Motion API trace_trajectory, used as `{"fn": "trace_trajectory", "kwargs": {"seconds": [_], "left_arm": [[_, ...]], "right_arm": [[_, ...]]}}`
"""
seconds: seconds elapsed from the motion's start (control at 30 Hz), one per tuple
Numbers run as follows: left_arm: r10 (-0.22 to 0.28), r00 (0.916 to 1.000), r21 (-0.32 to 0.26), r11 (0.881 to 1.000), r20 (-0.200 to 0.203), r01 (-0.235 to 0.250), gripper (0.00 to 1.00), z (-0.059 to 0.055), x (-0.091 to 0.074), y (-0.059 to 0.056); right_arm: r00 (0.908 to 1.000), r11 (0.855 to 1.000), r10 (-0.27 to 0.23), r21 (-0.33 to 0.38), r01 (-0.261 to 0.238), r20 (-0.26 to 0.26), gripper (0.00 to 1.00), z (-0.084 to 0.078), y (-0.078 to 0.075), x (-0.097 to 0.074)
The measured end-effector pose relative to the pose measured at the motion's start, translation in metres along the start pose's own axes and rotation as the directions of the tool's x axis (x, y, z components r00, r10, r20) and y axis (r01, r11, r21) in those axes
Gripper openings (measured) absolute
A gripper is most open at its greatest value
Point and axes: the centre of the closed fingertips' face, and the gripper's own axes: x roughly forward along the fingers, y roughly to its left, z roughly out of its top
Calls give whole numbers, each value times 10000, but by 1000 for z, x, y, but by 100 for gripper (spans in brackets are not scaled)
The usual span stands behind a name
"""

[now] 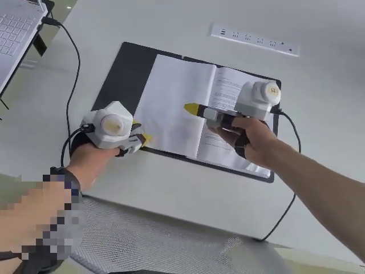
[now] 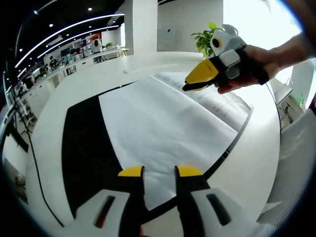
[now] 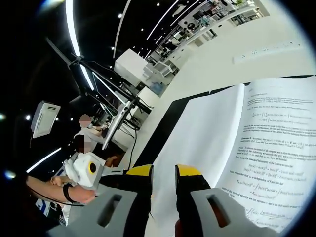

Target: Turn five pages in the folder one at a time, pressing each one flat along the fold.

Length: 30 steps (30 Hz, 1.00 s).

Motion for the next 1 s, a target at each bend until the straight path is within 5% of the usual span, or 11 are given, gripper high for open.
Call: {"fn": "trace_trajectory", "kwargs": {"seconds": [0.2, 0.5, 0.63, 0.7, 1.0], "left_arm": [[-112, 9999, 75, 9999, -1, 112, 27, 0, -1, -3], [-104, 9999, -31, 9999, -25, 104, 26, 1, -3, -3], [-145, 9999, 21, 9999, -76, 145, 26, 2, -4, -4], [-136, 9998, 129, 9998, -167, 138, 26, 2, -5, -5], [-90, 9997, 219, 9997, -226, 95, 26, 2, -5, -4]], "right_arm": [[9997, 9990, -224, -395, 221, -56, 15, 11, -18, -1], [9964, 9972, -749, 79, 747, 404, 9, 28, -50, 6], [9947, 9954, -914, 341, 898, 470, 6, 27, -61, 11], [9916, 9909, -1290, 390, 1286, 67, 0, 17, -66, 11], [9956, 9954, -810, 542, 785, 462, 0, 21, -60, 9]]}}
